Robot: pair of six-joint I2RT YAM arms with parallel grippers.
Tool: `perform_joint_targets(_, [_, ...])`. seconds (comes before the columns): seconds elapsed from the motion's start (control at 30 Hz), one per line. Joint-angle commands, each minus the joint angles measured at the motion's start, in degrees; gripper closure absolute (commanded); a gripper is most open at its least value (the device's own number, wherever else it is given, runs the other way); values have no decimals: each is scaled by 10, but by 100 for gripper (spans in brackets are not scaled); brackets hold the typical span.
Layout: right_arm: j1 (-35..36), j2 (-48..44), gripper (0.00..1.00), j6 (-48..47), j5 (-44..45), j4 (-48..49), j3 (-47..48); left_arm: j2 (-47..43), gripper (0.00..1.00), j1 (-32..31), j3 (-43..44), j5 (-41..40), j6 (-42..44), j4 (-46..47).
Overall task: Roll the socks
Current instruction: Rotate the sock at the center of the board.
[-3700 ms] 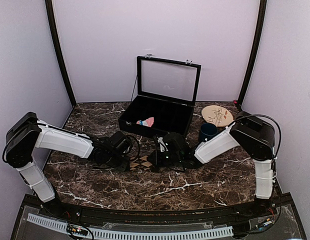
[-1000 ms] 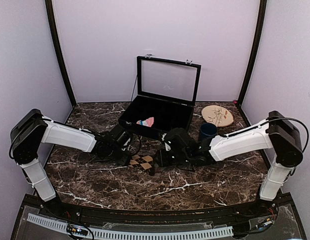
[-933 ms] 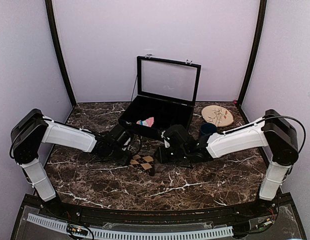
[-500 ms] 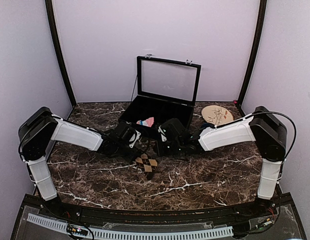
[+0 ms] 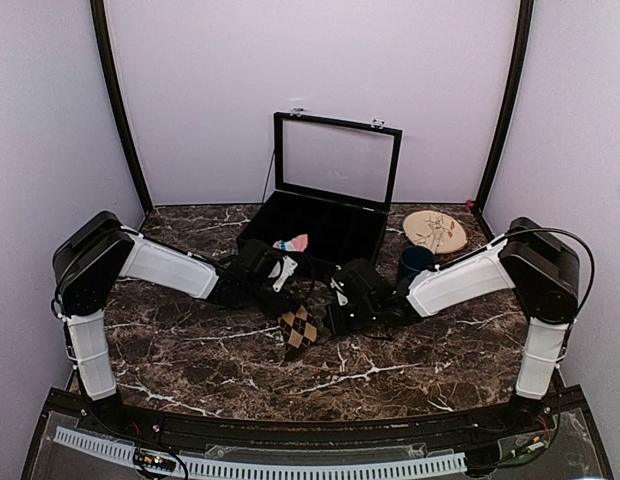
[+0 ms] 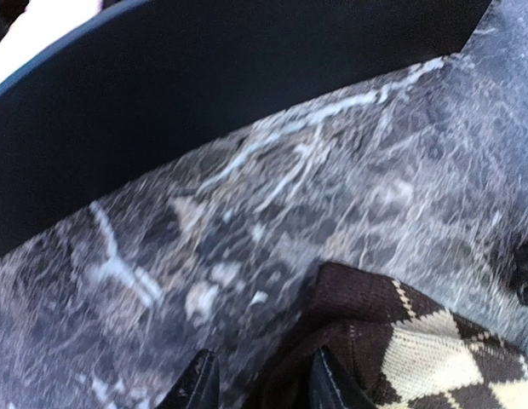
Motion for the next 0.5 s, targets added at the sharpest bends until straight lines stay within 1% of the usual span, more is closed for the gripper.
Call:
perform_joint_targets(0.0, [9,-30,85,19,-5,27,-16,20,62,1,19,29,12,13])
perform_joint_targets(0.1, [22,-41,85,23,8,22,-27,29,61,1,25,43,14,23])
perform_joint_targets(0.17, [32,-57,83,16,26,15,-39,34,61,1,27,51,19,29])
perform_joint_targets(0.27, [49,-89,73,-16,50,14,-68,40,61,1,26,72,28,36])
perform_joint_targets(0.37, [77,-116,63,-67,94,-7,-84,42,62,1,23,98,40,40])
perform_joint_targets(0.47, [104,-136,57,-116,127,-31,-86,41,62,2,23,115,46,38])
